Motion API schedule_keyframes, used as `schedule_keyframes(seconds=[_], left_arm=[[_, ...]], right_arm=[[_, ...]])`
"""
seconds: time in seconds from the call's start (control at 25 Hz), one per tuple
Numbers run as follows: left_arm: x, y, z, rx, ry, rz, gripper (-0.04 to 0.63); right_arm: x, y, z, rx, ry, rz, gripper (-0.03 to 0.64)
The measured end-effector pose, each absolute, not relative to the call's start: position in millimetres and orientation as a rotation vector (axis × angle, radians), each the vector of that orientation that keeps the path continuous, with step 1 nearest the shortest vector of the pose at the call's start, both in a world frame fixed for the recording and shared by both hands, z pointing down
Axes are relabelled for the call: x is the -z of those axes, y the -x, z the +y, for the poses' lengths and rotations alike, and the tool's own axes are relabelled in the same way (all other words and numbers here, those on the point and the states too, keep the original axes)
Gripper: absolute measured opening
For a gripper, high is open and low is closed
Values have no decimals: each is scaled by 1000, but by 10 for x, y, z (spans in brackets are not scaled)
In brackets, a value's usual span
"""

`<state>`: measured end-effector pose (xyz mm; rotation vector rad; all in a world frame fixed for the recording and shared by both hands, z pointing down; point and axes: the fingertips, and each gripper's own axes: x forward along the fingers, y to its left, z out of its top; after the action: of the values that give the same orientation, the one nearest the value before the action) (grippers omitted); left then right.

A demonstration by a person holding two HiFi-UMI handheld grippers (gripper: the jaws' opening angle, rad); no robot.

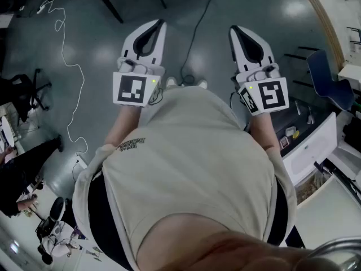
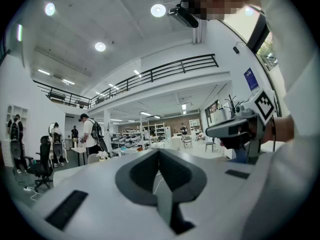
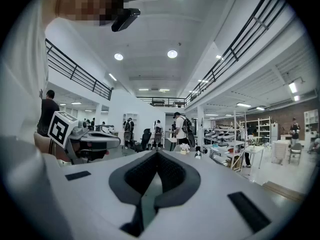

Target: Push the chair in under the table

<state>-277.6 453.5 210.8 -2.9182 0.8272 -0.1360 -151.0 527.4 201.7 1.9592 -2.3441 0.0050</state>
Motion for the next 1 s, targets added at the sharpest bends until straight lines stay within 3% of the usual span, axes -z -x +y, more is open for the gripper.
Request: schedule_keyframes(seconds=[1.0], left_arm=[[-2282,2202,4900,236,2862,774,11]], right_arm=[[-2185,919,5651,-20,-1966,-2380,9]])
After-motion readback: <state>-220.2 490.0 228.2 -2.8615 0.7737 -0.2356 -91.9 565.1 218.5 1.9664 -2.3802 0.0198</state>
